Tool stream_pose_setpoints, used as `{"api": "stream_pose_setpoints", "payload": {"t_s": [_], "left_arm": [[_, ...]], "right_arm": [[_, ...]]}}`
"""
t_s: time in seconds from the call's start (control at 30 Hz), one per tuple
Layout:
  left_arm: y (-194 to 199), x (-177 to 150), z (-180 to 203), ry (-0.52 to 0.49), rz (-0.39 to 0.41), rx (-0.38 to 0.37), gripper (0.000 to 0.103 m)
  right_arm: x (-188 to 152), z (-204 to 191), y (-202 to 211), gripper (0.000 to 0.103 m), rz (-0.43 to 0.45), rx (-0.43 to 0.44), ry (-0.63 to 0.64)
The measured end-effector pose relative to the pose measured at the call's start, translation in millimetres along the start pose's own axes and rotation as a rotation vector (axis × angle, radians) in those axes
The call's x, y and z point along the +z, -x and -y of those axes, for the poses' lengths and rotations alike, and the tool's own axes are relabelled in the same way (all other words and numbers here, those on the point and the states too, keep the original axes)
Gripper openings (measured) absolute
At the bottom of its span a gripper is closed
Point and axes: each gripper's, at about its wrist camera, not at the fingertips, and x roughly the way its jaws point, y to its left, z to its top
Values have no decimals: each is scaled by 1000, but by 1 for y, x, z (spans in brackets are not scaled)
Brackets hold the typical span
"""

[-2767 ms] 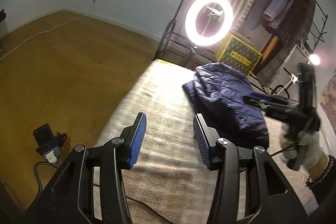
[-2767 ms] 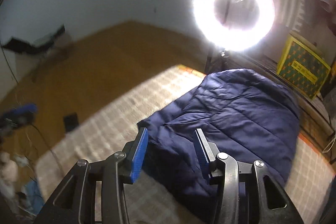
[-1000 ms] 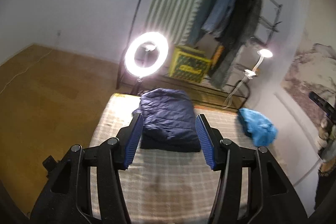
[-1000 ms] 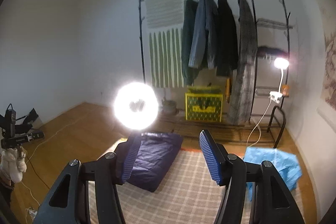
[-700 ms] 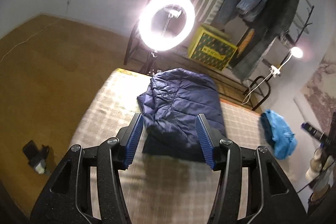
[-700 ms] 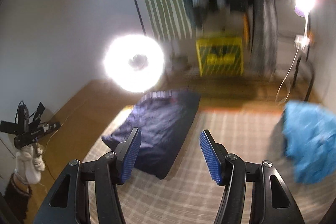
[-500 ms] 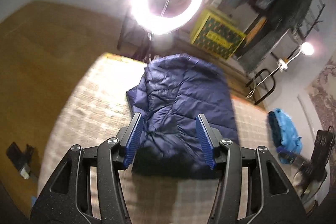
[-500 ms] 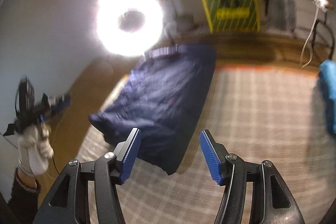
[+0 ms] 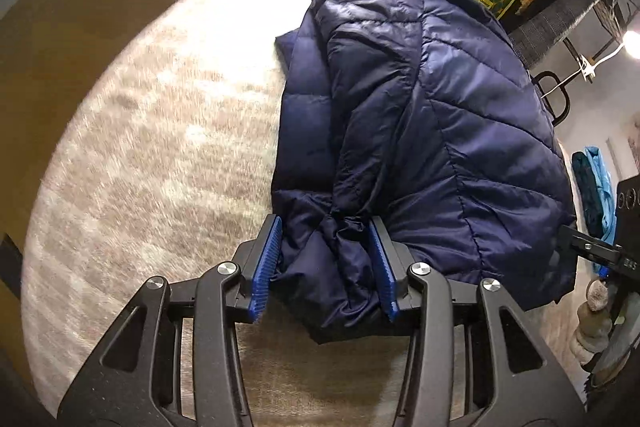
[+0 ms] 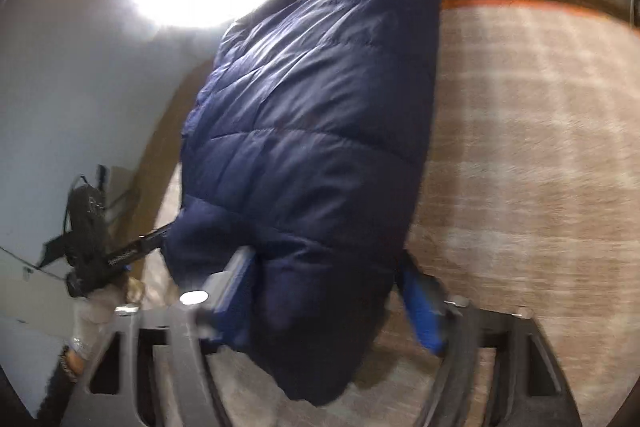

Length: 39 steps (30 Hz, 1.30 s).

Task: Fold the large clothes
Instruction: 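Grasp the folded navy jacket's end with both tools, then lift the folded jacket with both tools and carry it off the bed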

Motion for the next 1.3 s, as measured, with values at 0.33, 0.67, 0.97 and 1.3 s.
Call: {"api": "stream_pose_setpoints", "payload": {"t_s": [0.33, 0.67, 0.97, 1.3], "left_arm": [[18, -6, 35, -153, 30, 52, 44], [75, 14, 21, -153, 94, 19, 44], [26, 100, 58, -186, 217, 116, 44], [-56, 102, 44, -197, 168, 154, 45]], "right_arm": [[2, 0, 47, 18, 90, -24, 21], [3, -4, 63, 42, 101, -104, 193], [97, -25, 59, 42, 337, -151, 304], [197, -1, -42, 50, 287, -252, 266]]}}
